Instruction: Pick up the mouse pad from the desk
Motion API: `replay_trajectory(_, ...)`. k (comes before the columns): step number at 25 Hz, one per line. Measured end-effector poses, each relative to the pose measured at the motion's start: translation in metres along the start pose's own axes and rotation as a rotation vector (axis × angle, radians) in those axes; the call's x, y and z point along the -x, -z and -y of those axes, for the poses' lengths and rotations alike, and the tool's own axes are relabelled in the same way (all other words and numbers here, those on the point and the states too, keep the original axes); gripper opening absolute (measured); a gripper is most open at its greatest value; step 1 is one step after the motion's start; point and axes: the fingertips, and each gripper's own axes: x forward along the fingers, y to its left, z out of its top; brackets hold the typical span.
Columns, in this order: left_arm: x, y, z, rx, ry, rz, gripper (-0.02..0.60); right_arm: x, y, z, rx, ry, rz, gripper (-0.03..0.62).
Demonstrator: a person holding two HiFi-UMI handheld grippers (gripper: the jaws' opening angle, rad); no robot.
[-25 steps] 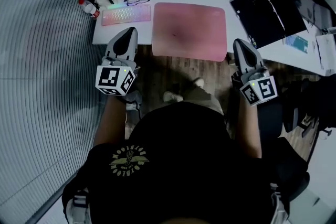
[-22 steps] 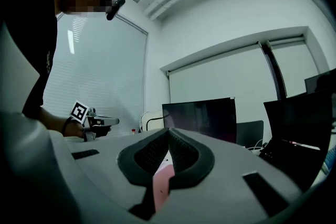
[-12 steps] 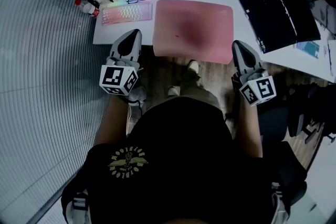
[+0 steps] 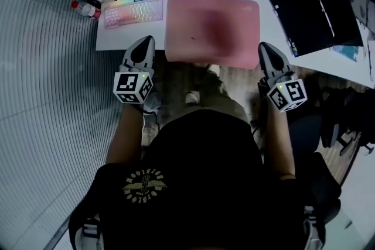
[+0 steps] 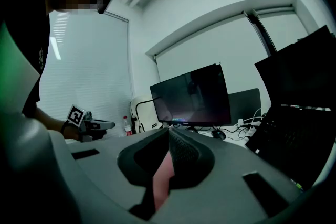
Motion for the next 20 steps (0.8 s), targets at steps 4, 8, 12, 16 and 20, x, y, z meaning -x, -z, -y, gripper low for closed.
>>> replay_trajectory(4, -0.011, 0.033, -0.005, 0.029, -0.005, -0.058, 0.006, -0.006, 0.025, 0.015, -0.031, 0.019, -0.040, 0.000)
replay_trajectory(8, -0.023, 0.065, -0.004, 0.055, 0.004, -0.119, 0.006, -0.011, 0.056, 0.027, -0.044, 0.027, -0.102, 0.000)
replay_trajectory(12, -0.031, 0.108, -0.005, 0.101, 0.002, -0.192, 0.006, -0.008, 0.094, 0.041, -0.071, 0.047, -0.174, 0.000)
replay_trajectory(16, -0.034, 0.150, -0.009, 0.132, -0.007, -0.286, 0.006, -0.001, 0.126, 0.057, -0.099, 0.073, -0.229, 0.002)
replay_trajectory(20, -0.036, 0.186, -0.005, 0.116, 0.003, -0.362, 0.006, 0.011, 0.159, 0.077, -0.120, 0.110, -0.290, 0.002)
